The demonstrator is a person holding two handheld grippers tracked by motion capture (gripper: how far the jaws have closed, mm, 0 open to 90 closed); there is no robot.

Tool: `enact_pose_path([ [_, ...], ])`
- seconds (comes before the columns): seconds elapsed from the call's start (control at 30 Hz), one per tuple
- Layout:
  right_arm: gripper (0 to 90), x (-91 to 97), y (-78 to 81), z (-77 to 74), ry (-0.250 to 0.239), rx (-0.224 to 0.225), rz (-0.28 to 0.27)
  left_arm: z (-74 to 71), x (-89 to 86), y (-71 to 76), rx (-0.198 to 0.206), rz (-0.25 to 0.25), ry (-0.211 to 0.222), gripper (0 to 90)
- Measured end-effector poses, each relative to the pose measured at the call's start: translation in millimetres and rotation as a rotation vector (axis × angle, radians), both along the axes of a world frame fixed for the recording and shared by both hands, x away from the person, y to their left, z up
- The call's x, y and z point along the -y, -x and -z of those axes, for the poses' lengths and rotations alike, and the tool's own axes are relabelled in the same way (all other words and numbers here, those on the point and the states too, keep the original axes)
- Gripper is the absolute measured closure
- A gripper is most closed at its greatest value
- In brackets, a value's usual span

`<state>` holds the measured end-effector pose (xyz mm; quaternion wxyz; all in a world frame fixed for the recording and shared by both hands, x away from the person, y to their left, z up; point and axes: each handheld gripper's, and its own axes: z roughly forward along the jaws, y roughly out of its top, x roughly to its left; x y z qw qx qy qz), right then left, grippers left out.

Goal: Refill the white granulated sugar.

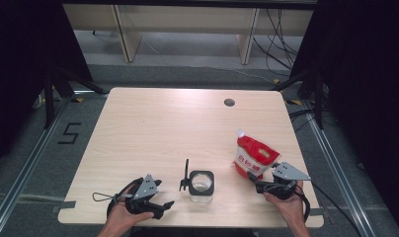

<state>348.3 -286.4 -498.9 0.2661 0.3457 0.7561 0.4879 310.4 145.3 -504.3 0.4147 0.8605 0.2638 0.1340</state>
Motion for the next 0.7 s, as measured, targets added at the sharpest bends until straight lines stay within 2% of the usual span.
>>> enact_pose_path([
  [0.03, 22.1, -0.9, -0.5, 0.6, -0.002, -0.019, -0.006, -0.6, -0.6, -0.1, 0.011, -0.001, -0.016, 18.7],
  [0.07, 22.1, -0.7, -5.0, 2.0, 0.008, 0.028, -0.029, -0.9, -0.9, -0.7, 0.015, 0.008, -0.022, 18.7],
  [0.1, 22.1, -0.5, -5.1, 1.9, 0.018, 0.024, -0.027, -0.4, -0.3, -0.2, 0.0, 0.001, -0.016, 18.7],
  [0.13, 22.1, -2.0, -4.9, 2.9, 0.003, 0.019, -0.012, -0.2, 0.2, 0.2, -0.004, 0.002, -0.007, 18.7],
  [0.2, 22.1, -2.7, -6.6, 3.7, -0.004, 0.025, -0.022, 1.1, 1.1, 0.7, 0.005, -0.013, 0.001, 18.7],
  [0.23, 22.0, -2.1, -8.3, 3.8, 0.004, 0.035, -0.027, 0.5, 0.0, -0.1, 0.01, -0.013, -0.023, 18.7],
  [0.27, 21.8, -1.6, -9.7, 4.3, 0.005, 0.038, -0.033, 0.8, 0.5, 0.2, 0.007, -0.013, -0.016, 18.7],
  [0.3, 21.8, -3.2, -8.2, 4.9, -0.013, 0.015, -0.017, 0.8, 0.4, 0.1, 0.01, -0.012, -0.019, 18.7],
  [0.33, 21.8, -1.6, -10.9, 4.8, 0.006, 0.035, -0.032, 0.7, 0.5, 0.2, 0.011, -0.01, -0.02, 18.7],
  [0.37, 21.8, -2.0, -11.9, 5.4, -0.009, 0.04, -0.04, 0.8, 0.7, 0.4, 0.008, -0.012, -0.019, 18.7],
  [0.5, 21.7, -3.4, -10.0, 5.7, -0.074, -0.009, -0.018, 0.9, 1.0, 0.3, 0.004, 0.005, -0.012, 18.7],
  [0.57, 21.8, -2.1, -13.4, 6.2, -0.045, 0.038, -0.033, 1.0, 1.0, 0.2, 0.004, 0.007, -0.013, 18.7],
  [0.63, 22.1, -3.8, -12.4, 6.8, -0.06, 0.018, -0.03, 0.5, 0.5, -0.1, -0.002, 0.011, -0.019, 18.8],
  [0.67, 22.3, -3.6, -13.6, 7.0, -0.057, 0.028, -0.04, -0.2, -0.6, -1.8, 0.016, 0.023, -0.039, 18.8],
  [0.7, 22.6, -3.8, -13.7, 7.1, -0.059, 0.029, -0.039, 0.6, 0.1, -0.6, 0.0, 0.007, -0.026, 18.8],
])
